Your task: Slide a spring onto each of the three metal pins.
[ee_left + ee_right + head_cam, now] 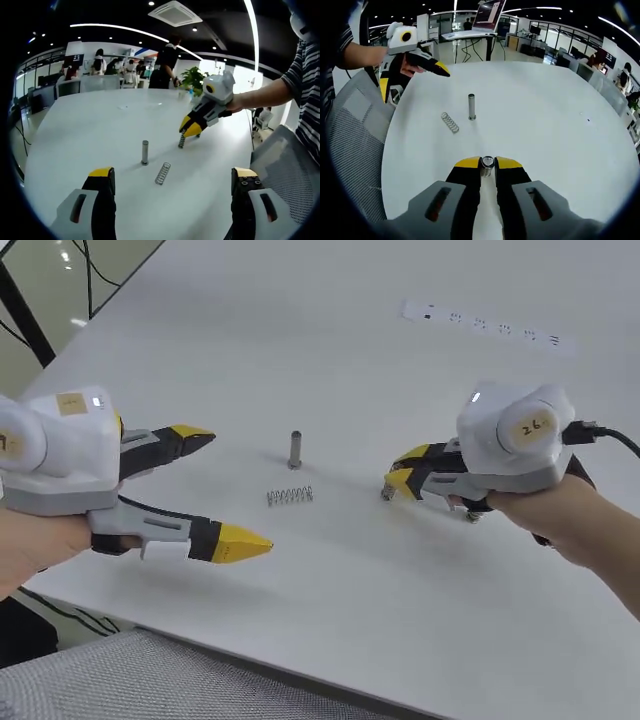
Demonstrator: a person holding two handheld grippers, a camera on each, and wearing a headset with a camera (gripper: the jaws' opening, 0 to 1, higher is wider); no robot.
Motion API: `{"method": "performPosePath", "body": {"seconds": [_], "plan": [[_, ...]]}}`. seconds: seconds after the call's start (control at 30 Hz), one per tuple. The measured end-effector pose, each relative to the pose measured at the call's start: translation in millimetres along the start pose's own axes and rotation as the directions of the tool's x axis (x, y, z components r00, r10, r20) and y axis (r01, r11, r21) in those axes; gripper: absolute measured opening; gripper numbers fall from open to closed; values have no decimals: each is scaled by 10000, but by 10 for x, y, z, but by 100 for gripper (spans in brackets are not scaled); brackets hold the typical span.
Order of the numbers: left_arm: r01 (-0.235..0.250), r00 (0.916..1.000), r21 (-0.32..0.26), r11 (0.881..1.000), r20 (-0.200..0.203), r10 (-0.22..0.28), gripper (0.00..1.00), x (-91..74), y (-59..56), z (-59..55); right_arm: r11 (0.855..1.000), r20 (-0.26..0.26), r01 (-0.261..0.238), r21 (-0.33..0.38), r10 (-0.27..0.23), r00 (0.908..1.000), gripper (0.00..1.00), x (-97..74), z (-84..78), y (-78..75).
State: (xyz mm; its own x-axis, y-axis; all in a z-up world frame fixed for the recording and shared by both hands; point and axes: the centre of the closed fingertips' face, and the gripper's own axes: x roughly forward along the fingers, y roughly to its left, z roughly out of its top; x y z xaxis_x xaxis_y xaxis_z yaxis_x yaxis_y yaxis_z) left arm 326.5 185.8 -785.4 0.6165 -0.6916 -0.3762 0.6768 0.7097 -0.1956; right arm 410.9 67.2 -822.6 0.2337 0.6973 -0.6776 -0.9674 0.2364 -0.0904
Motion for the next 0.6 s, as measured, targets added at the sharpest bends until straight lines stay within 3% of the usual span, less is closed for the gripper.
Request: {"method": "performPosePath", "body": {"seconds": [0.33, 0.6], "plan": [[38, 10000, -21, 10000, 66, -38, 96, 41, 0, 27, 9994, 152, 11, 346, -17, 9999, 17, -9, 5, -5], [52, 10000, 26, 10000, 22, -52, 96, 33, -6, 33, 9954, 666, 96, 949, -160, 9977, 19, -123, 63, -26]]}}
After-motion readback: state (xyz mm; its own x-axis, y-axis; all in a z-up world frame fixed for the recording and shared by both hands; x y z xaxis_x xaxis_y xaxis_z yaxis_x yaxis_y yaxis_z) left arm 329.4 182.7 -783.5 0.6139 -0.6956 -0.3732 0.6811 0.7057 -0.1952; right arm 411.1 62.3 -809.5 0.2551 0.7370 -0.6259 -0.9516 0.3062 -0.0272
